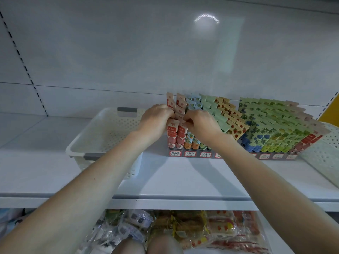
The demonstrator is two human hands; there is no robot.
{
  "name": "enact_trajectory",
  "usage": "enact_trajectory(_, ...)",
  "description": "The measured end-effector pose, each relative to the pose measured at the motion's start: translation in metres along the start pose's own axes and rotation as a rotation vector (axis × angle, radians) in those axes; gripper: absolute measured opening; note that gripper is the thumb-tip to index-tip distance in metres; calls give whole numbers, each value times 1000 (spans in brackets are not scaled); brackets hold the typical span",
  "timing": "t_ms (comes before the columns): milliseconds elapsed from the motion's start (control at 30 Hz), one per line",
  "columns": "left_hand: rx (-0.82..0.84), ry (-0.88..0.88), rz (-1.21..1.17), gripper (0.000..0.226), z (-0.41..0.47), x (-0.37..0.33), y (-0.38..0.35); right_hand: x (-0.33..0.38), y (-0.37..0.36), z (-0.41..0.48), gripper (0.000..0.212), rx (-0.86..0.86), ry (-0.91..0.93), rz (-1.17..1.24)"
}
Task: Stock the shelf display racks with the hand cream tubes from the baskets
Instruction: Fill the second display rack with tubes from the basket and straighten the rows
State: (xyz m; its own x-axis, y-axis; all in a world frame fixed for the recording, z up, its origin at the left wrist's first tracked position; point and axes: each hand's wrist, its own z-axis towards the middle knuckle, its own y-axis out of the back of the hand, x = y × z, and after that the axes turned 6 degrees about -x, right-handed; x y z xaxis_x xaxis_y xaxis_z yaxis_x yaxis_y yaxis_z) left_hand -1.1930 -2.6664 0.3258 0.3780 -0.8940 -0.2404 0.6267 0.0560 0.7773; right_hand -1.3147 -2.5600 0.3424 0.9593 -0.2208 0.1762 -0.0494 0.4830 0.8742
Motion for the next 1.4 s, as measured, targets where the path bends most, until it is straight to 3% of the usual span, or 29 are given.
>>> enact_trajectory(467, -4, 6, -29, 19, -2, -10, 7, -2, -2, 0, 18, -22, 16, -46)
enact_trajectory(633, 25, 7, 18, 30, -2, -6, 9, 0, 2, -1, 21, -27, 17, 2)
enact_trajectory(933, -22, -2, -1, 14, -3, -2, 7, 0, 3, -1, 21, -45, 18, 23)
enact_trajectory(1100, -108, 81, -22, 18, 5, 1, 29, -7, 15, 12, 19, -91, -35, 167)
enact_trajectory(1400, 121, 98, 26, 18, 22, 15, 23, 1, 21, 39, 20, 113, -77, 149)
